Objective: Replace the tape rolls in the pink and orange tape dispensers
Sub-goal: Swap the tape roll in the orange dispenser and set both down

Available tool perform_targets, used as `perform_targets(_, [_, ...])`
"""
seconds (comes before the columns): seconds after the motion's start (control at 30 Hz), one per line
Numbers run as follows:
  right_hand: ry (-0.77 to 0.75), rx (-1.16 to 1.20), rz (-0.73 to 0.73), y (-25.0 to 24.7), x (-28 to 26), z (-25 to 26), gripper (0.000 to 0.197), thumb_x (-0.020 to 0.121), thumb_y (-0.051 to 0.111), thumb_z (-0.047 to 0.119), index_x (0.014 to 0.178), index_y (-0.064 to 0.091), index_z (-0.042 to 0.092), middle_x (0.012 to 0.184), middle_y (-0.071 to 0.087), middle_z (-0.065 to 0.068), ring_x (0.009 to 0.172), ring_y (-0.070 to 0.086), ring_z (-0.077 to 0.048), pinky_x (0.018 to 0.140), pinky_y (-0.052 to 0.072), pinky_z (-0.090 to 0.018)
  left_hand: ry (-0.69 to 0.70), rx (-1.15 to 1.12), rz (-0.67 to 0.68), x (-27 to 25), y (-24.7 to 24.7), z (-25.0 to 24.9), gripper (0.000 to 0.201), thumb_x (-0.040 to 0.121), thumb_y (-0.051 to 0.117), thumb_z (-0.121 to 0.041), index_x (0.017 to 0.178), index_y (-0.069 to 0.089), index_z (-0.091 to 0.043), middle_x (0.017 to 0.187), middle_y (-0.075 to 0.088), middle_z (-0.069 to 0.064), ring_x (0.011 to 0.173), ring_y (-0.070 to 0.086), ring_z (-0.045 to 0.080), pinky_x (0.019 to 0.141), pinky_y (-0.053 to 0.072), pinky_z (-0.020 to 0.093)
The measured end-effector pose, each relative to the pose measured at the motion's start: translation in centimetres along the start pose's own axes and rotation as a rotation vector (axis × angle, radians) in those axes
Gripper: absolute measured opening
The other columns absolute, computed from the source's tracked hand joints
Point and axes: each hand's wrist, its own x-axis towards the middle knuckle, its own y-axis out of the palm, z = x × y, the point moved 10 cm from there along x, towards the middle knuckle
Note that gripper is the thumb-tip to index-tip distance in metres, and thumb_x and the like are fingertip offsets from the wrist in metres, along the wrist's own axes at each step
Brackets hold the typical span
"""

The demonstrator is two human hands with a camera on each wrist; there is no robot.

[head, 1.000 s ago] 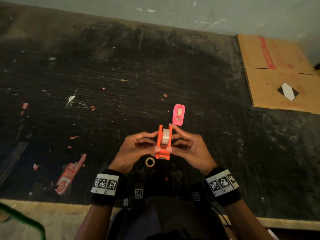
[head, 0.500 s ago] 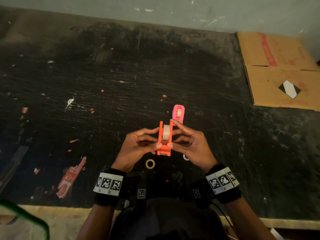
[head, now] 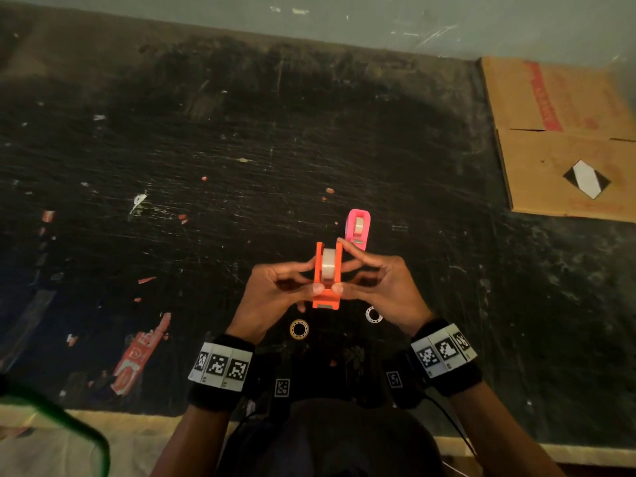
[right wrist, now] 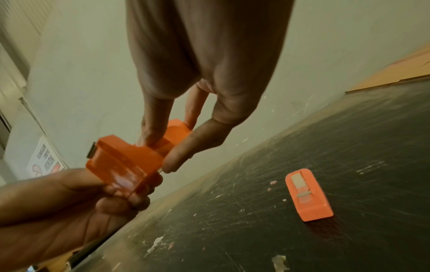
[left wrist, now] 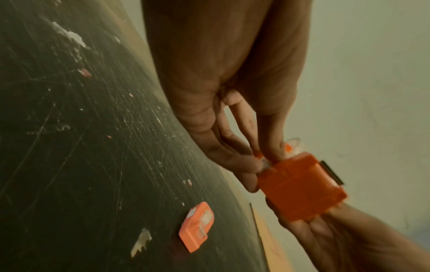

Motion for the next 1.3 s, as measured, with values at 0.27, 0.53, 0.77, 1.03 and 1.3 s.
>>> perform_targets(0.27, [-0.013, -0.177, -0.047, 0.9, 6.5, -1.6, 0.077, 0.078, 0.085, 0.01, 0.146, 0.05, 0.019, 0.119, 0.076, 0.004, 0.114, 0.068, 0.001, 0.098, 0.048, -0.01, 0.144, 0.339, -0.182, 4.7, -3.9, -1.3, 0.036, 0.071, 0.086, -0.01, 0.106, 0.077, -0.01, 0.099, 0.079, 0.002, 0.091, 0.075, 0.008, 0.086, 0.058, 0.021])
perform_targets(0.53, [0.092, -0.278, -0.024, 1.1, 16.0, -5.4, 0.08, 0.075, 0.087, 0.008, 0.146, 0.051, 0.015, 0.122, 0.074, -0.007, 0.112, 0.071, -0.015, 0.107, 0.053, -0.04, 0.081, 0.504, -0.24, 13.2, -7.1, 1.3, 0.028, 0.068, 0.088, -0.013, 0.096, 0.08, -0.014, 0.09, 0.077, 0.004, 0.081, 0.074, 0.014, 0.081, 0.058, 0.026])
perform_targets(0.77, [0.202, -0.341, 0.004, 1.1, 21.4, -10.4, 0.076, 0.08, 0.083, 0.004, 0.148, 0.049, 0.016, 0.112, 0.074, 0.0, 0.106, 0.071, -0.014, 0.104, 0.054, -0.042, -0.045, 0.472, -0.172, 19.1, -8.6, 6.1, 0.036, 0.076, 0.08, -0.002, 0.11, 0.076, -0.009, 0.102, 0.075, 0.007, 0.092, 0.072, 0.014, 0.08, 0.049, 0.004])
perform_targets(1.03, [0.275, -0.343, -0.029, 1.4, 23.4, -14.0, 0.078, 0.08, 0.085, 0.008, 0.147, 0.05, 0.024, 0.093, 0.07, 0.014, 0.086, 0.069, -0.006, 0.093, 0.06, -0.037, -0.093, 0.433, -0.229, 20.8, -9.1, 9.7, 0.032, 0.079, 0.078, -0.002, 0.11, 0.076, -0.01, 0.1, 0.071, 0.0, 0.092, 0.071, 0.014, 0.085, 0.056, 0.021])
perform_targets(1.3, [0.014, -0.743, -0.074, 1.7, 22.8, -10.2, 0.077, 0.08, 0.083, 0.02, 0.148, 0.048, 0.03, 0.12, 0.059, 0.002, 0.074, 0.064, -0.01, 0.072, 0.059, -0.028, -0.062, 0.335, -0.199, 21.1, -9.2, 10.2, 0.042, 0.079, 0.078, 0.001, 0.116, 0.072, -0.018, 0.098, 0.069, 0.002, 0.087, 0.072, 0.018, 0.085, 0.06, 0.032])
